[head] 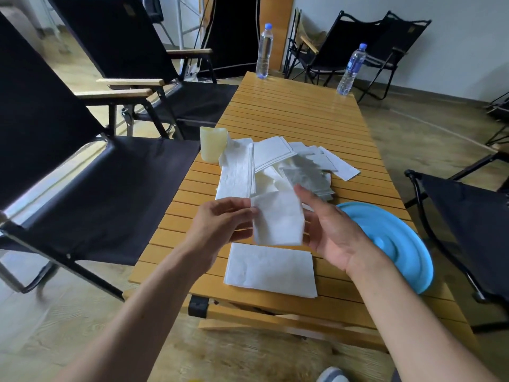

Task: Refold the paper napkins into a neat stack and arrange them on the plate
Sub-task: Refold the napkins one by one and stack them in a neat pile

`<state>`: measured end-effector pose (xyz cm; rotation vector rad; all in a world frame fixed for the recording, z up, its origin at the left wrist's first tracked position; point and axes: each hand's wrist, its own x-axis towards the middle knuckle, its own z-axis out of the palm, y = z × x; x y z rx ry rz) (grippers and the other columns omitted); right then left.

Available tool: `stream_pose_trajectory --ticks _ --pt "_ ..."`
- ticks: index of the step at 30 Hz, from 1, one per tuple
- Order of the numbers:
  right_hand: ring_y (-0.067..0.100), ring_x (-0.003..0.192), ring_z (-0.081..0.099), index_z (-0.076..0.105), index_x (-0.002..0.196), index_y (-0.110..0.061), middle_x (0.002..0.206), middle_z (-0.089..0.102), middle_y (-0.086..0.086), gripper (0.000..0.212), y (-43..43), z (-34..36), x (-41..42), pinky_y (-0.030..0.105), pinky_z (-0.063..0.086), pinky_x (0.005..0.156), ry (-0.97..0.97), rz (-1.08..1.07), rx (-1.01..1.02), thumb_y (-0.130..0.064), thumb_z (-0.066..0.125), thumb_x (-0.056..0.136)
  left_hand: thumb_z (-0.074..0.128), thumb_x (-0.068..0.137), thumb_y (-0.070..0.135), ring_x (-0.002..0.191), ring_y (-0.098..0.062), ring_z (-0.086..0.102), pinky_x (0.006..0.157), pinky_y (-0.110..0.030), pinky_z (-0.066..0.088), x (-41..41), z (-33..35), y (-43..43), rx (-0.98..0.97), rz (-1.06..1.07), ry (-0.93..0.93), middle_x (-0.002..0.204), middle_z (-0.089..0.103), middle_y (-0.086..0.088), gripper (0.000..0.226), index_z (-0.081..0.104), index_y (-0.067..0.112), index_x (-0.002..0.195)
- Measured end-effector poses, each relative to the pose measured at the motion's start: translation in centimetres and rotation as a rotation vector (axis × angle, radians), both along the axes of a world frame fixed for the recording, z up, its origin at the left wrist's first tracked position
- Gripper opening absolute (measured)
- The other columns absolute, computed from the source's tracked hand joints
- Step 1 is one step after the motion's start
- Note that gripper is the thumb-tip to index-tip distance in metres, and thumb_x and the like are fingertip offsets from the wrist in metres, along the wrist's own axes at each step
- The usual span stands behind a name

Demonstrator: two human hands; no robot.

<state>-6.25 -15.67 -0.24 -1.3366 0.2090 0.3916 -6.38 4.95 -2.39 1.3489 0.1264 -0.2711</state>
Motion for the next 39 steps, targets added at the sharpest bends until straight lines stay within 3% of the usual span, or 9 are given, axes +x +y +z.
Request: stream_pose_trajectory --ticks 2,6,12,18,23,26,30,36,39 --pt "0.019 0.088 0.063 0.071 0.119 -0.032 0.121 0.071 0.006 0.059 -0.4 0.2 0.0 0.037 0.046 0.080 -0.045 0.108 -0.007 -0.062 0.080 0.069 0.076 0.085 0.014 0.083 -0.018 0.073 0.070 -0.028 0.060 0.0 0.4 0.1 -0.042 -0.036 0.010 0.092 0.076 -0.007 0.012 0.075 0.007 0.094" --pt "0.012 0.098 0.060 0.068 0.123 -0.034 0.129 0.065 -0.001 0.052 -1.1 0.5 0.0 0.029 0.042 0.073 -0.244 0.306 -0.189 -0.048 0.076 0.074 0.072 0.088 0.015 0.081 -0.016 0.070 0.066 -0.026 0.057 0.0 0.8 0.1 -0.066 -0.059 0.002 0.091 0.075 -0.006 0.011 0.075 0.009 0.096" --pt "0.027 0.121 0.062 0.068 0.126 -0.022 0.125 0.070 0.006 0.049 -1.9 -0.2 0.0 0.043 0.043 0.107 -0.315 0.399 -0.281 -0.041 0.069 0.081 0.068 0.092 0.017 0.085 -0.023 0.071 0.071 -0.037 0.063 0.0 0.8 0.1 -0.077 -0.031 0.042 0.102 0.074 -0.015 0.023 0.071 -0.001 0.106" --pt "0.020 0.093 0.074 0.072 0.103 -0.023 0.106 0.076 0.006 0.040 -2.6 -0.7 0.5 0.027 0.057 0.070 -0.183 0.164 -0.324 -0.028 0.090 0.067 0.066 0.094 0.011 0.068 -0.020 0.074 0.057 -0.034 0.061 0.1 0.7 0.4 -0.046 0.111 0.077 0.087 0.072 -0.008 0.008 0.074 0.013 0.093" --pt "0.025 0.095 0.072 0.066 0.106 -0.029 0.117 0.070 0.012 0.036 -2.8 -1.5 0.9 0.041 0.056 0.081 -0.070 -0.017 -0.324 -0.012 0.082 0.080 0.049 0.103 0.011 0.084 -0.025 0.070 0.058 -0.034 0.060 0.2 0.6 1.4 0.185 -0.034 -0.068 0.101 0.062 -0.010 0.025 0.069 0.023 0.093" --pt "0.023 0.093 0.069 0.069 0.099 -0.031 0.113 0.070 0.011 0.028 -2.9 -1.4 0.9 0.033 0.056 0.067 -0.069 -0.048 -0.306 -0.006 0.074 0.087 0.038 0.097 -0.002 0.094 -0.025 0.072 0.065 -0.032 0.059 0.2 1.0 2.1 0.146 -0.191 -0.111 0.109 0.072 -0.008 0.047 0.080 0.016 0.087" --pt "0.015 0.082 0.070 0.074 0.097 -0.018 0.105 0.070 0.007 0.019 -2.9 -1.1 1.1 0.026 0.056 0.056 -0.027 -0.060 -0.155 -0.003 0.062 0.094 0.057 0.083 -0.019 0.097 -0.006 0.070 0.074 -0.018 0.057 0.1 0.6 2.6 0.446 -0.252 -0.377 0.107 0.075 0.011 0.058 0.075 0.027 0.112" --pt "0.029 0.091 0.072 0.073 0.103 0.000 0.123 0.063 0.021 0.037 -3.8 -0.2 0.9 0.032 0.059 0.065 0.064 -0.020 0.137 0.010 0.042 0.085 0.076 0.084 0.012 0.084 0.014 0.065 0.067 -0.001 0.046 0.4 0.2 1.9 0.685 -0.054 -0.688 0.093 0.066 0.027 0.022 0.078 0.013 0.106" --pt "0.021 0.100 0.074 0.075 0.107 -0.005 0.116 0.070 0.013 0.040 -3.7 -0.2 0.5 0.026 0.058 0.074 -0.102 0.065 -0.074 0.019 0.058 0.080 0.071 0.088 0.033 0.078 -0.001 0.062 0.059 -0.010 0.043 0.5 0.0 2.1 0.735 0.004 -0.642 0.081 0.065 0.021 0.018 0.080 0.018 0.090"
